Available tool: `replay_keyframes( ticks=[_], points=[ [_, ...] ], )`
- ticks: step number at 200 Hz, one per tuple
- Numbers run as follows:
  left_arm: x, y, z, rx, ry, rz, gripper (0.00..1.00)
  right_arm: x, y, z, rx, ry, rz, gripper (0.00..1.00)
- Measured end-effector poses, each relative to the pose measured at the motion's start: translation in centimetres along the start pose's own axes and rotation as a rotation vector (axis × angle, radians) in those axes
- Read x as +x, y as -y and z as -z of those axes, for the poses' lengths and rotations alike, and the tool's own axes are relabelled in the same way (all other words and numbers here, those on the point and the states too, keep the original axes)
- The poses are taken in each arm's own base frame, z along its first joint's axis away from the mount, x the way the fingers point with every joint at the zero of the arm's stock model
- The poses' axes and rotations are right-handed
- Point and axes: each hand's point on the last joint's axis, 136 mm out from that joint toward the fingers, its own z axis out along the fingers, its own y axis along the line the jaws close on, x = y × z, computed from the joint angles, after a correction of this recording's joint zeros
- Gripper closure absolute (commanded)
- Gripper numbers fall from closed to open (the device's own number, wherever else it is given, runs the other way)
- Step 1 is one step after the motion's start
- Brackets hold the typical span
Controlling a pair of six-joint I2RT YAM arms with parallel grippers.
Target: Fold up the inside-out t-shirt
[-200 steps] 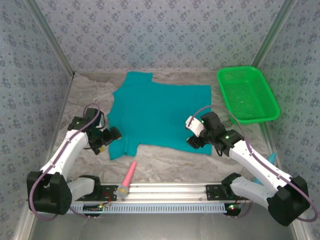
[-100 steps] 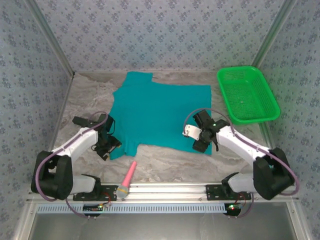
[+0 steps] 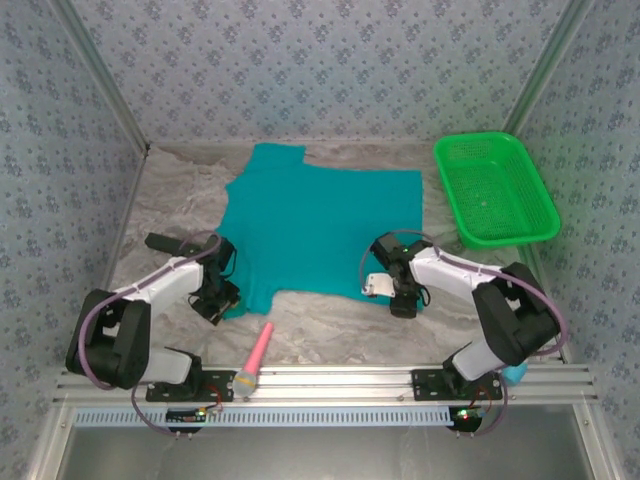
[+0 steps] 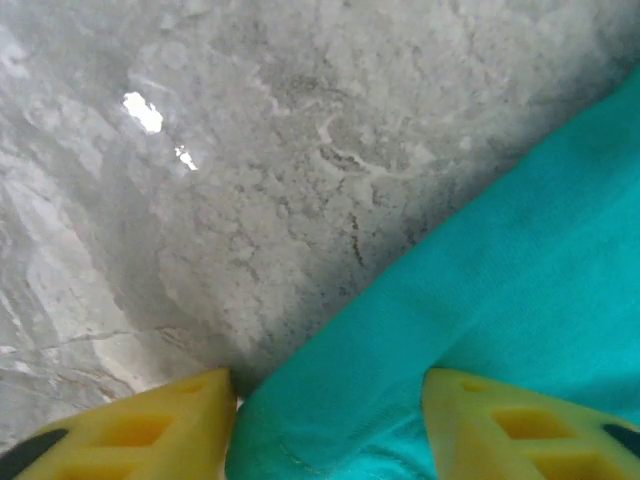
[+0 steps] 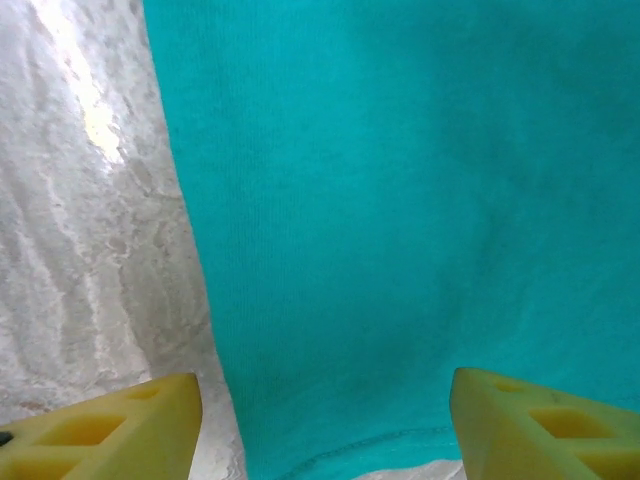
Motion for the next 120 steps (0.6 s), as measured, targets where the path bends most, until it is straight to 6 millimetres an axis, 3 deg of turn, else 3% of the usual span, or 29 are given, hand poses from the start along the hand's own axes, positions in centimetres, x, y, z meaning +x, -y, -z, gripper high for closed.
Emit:
replay_keyframes(
  ticks=[9, 33, 73, 120],
  points=[
    [-0.1, 0.0, 0.0, -0.011, 0.001, 0.000, 1.00, 0.0, -0.2, -0.1, 0.000, -0.012, 0.012, 0.57],
    [-0.2, -0.1, 0.2, -0.029, 0.001, -0.006, 1.00, 0.1, -1.1, 0.0, -0.018, -0.035, 0.032, 0.89],
    [-0.2, -1.1, 1.5, -0.031, 0.028, -0.026, 1.00, -0.1, -1.4, 0.7, 0.047, -0.062, 0.092, 1.00],
    [0.6, -4.3, 6.1, -0.002, 0.071, -0.020, 1.00, 0.1, -6.3, 4.1, 0.005, -0.005, 0.249, 1.00]
  ],
)
